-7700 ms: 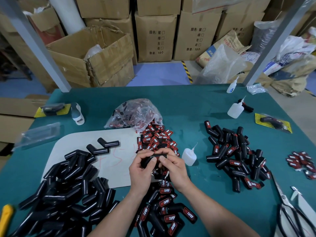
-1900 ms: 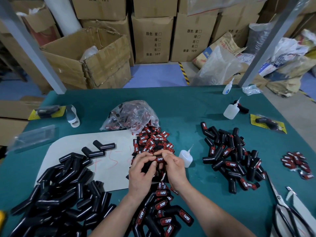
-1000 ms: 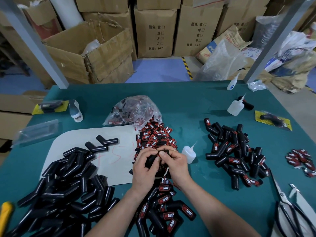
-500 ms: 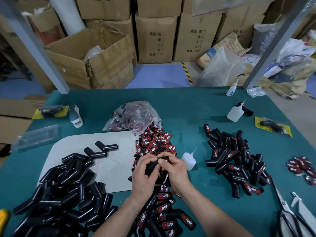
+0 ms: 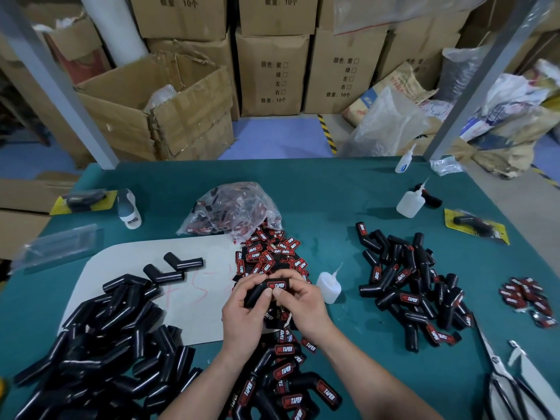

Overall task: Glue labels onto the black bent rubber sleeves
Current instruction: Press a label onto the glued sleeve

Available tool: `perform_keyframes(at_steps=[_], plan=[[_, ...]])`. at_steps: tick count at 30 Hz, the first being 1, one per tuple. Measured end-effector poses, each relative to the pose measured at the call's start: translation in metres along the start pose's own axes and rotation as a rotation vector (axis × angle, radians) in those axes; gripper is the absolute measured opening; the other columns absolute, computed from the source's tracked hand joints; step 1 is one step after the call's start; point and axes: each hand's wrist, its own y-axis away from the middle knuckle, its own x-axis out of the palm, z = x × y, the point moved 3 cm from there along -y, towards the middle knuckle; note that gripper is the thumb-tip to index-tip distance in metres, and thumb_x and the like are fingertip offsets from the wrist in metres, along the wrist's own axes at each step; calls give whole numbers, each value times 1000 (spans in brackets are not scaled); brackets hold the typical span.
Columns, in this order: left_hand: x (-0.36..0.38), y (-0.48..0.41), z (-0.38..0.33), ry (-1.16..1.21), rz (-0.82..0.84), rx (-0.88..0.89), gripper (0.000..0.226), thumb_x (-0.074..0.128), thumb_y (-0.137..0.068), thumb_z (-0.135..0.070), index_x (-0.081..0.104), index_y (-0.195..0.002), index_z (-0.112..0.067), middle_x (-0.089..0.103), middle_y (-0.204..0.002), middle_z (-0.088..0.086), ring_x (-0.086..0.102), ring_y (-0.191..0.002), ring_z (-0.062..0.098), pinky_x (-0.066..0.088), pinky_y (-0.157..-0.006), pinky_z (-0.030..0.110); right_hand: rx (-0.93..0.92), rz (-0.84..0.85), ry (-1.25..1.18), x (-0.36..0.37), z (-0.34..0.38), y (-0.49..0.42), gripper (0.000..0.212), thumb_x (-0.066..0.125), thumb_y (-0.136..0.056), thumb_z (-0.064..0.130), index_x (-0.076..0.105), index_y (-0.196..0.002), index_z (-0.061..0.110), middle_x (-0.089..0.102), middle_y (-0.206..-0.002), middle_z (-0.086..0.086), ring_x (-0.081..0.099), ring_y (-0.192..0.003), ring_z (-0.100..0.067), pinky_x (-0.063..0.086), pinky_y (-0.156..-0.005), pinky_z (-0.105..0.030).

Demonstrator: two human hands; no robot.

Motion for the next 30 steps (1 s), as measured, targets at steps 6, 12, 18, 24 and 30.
perform_keyframes(at_steps=[6, 12, 18, 24, 30], plan=[[-1, -1, 2, 9, -32, -17, 39, 73, -89, 6, 73, -104, -30, 72, -113, -15, 66, -110, 2, 46, -93, 8, -22, 14, 3, 3, 5, 0, 15, 67, -92, 2, 78, -94, 13, 66, -115, -8, 63, -88, -14, 51, -71, -24], [-2, -2, 5, 40, -70, -39, 40, 74, -90, 1, 75, -100, -38, 74, -114, -7, 68, -109, 7, 49, -95, 14, -23, -9, -101, 1, 10, 1, 19, 68, -90, -3, 76, -77, 8, 69, -109, -20, 62, -76, -18, 53, -71, -24], [-2, -2, 7, 42, -82, -53, 38, 74, -91, -1, 76, -100, -38, 75, -112, -9, 69, -108, 7, 50, -92, 12, -62, 21, -50, 4, 19, 3, 29, 63, -93, -2, 75, -75, 17, 69, -111, -14, 61, -78, -14, 51, -69, -23], [-2, -2, 5, 46, -75, -26, 45, 73, -91, 1, 75, -100, -43, 74, -112, -10, 68, -107, 6, 49, -92, 12, -71, 40, -51, 3, 15, 2, 17, 64, -94, 11, 76, -82, 12, 69, -115, -11, 62, -83, -17, 51, -73, -24], [2, 0, -5, -9, -3, 158, 21, 70, -83, -30, 71, -100, -42, 68, -113, -12, 65, -113, 15, 45, -99, 16, -30, -98, -3, -3, -3, -2, 34, 64, -86, 24, 61, -58, 7, 73, -110, -7, 67, -101, -20, 49, -83, -28]])
